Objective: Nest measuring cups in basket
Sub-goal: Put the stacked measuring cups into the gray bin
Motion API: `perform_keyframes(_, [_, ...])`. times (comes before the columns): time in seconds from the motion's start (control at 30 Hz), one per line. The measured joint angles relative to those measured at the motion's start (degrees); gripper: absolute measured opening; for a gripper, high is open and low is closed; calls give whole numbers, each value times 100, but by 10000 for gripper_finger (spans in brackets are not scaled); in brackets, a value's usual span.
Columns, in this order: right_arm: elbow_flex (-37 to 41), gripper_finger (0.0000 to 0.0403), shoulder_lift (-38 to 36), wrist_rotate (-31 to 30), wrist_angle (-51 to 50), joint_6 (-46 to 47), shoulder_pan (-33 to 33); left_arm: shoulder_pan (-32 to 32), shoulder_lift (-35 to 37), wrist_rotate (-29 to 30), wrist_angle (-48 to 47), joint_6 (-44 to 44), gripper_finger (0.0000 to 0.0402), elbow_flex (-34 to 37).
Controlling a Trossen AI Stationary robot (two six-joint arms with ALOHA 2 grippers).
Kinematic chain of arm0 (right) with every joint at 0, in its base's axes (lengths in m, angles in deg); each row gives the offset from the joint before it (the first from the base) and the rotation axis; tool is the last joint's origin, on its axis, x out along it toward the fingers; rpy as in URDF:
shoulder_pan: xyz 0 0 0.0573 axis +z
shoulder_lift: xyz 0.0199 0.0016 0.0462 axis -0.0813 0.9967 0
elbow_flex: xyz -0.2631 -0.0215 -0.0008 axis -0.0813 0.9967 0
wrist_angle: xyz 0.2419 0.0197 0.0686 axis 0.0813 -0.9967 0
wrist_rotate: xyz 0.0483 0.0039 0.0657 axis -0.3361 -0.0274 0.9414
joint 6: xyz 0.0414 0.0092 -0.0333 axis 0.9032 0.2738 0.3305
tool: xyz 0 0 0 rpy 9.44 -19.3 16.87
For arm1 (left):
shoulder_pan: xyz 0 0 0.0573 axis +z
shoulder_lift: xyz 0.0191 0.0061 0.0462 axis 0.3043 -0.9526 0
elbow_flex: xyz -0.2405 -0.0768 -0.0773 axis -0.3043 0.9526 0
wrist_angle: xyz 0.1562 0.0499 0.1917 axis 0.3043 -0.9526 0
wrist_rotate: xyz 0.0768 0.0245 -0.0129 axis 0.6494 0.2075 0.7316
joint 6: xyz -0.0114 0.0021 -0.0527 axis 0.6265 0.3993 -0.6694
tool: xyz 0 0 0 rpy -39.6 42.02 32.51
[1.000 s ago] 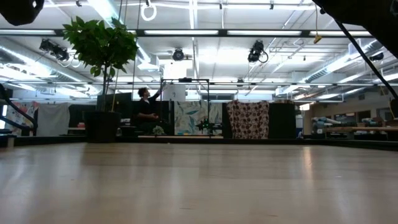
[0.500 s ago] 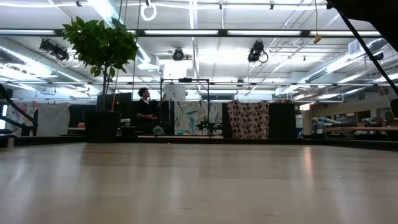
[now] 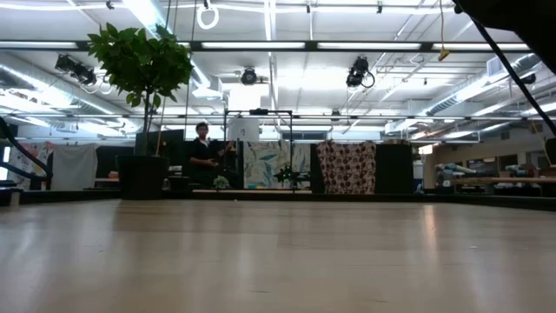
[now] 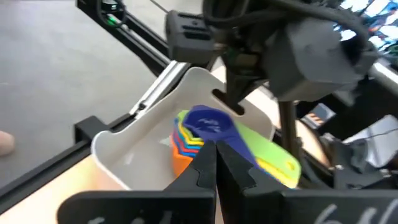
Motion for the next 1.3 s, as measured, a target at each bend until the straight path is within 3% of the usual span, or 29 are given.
perform_keyframes(0.3, [0,1,-2,692,-107,263,-114,17,0,167,-482,62,1,2])
perform_keyframes(0.67, [0,0,-2,734,-183,424,-300,97,5,492,-290,160,0,111])
perform_keyframes(1.0, [0,0,-2,1524,-213,580,-352,144,-1,449,-160,250,0,381])
perform_keyframes(1.3, [0,0,1,1628,-215,573,-367,324,0,834,-180,744,0,380])
